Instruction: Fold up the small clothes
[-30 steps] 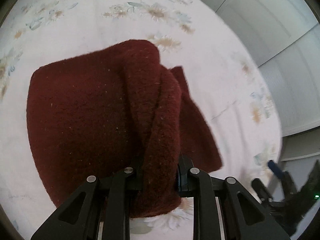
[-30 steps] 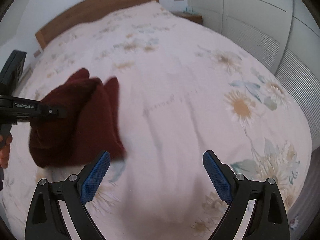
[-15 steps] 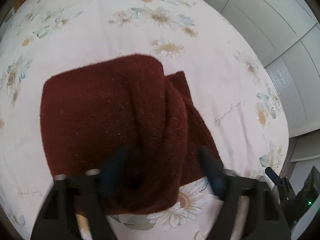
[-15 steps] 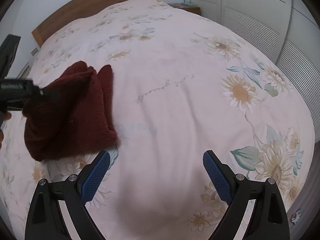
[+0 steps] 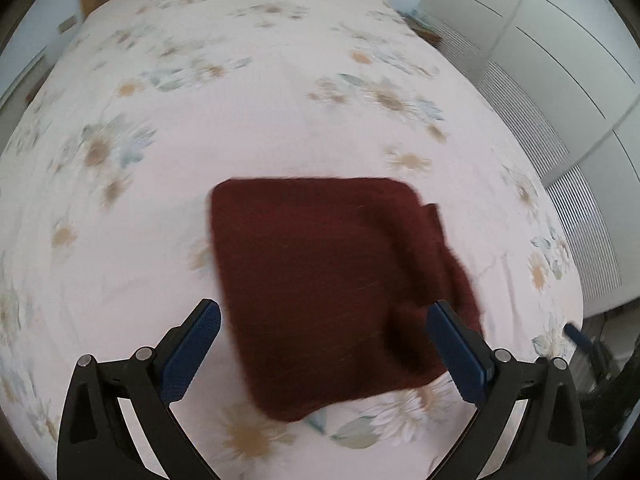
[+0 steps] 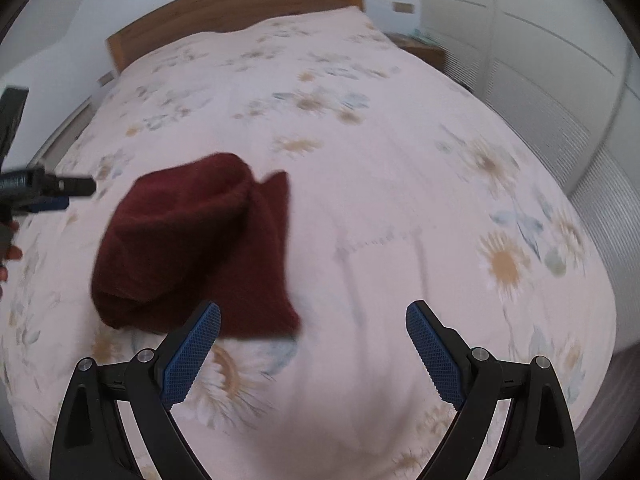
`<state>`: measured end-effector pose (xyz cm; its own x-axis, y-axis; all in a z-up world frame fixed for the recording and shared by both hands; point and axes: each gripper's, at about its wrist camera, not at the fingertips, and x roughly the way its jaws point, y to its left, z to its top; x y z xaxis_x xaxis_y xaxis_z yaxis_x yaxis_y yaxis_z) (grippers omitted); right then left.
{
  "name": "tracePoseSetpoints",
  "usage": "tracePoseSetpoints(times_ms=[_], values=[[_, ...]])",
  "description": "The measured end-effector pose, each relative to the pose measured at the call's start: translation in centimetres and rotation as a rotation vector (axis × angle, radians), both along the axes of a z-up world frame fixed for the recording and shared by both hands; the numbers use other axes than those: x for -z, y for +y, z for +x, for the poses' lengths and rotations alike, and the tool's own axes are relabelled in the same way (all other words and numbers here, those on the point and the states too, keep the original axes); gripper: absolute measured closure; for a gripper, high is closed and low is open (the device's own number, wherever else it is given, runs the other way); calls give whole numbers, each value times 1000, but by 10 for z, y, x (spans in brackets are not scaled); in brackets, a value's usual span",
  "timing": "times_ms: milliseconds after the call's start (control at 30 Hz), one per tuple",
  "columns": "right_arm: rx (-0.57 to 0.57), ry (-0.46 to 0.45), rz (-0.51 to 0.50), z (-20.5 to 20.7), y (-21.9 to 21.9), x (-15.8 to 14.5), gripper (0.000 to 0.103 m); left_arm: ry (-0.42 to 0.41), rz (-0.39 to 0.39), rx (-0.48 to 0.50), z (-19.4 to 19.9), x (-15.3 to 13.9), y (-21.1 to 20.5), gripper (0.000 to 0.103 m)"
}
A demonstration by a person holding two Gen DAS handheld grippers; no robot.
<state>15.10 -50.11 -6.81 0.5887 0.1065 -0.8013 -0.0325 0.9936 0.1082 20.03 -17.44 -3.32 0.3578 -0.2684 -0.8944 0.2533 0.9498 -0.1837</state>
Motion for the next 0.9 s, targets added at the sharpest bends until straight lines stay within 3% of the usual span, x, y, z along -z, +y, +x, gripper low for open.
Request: tracePoseSetpoints(times_ms=[233,267,367,400,600,900], values=[[-145,74,39,65,57,-26,10,18,17,-76,-29,24,66,1],[-162,86,54,76,65,-28,14,22,13,-85,-32,26,71,1],[-202,144,72,109,93,-27,40,23,21,-86,-46,33,83,1],[-204,164,65,117,99,-25,40,18,33,-81,-50,34,84,1],[-218,346,26,148,127,20,40,-10,59,-27,-68,37,82,1],[-202,513,46,126,106,74,39,27,20,-3,-69,52,79,1]])
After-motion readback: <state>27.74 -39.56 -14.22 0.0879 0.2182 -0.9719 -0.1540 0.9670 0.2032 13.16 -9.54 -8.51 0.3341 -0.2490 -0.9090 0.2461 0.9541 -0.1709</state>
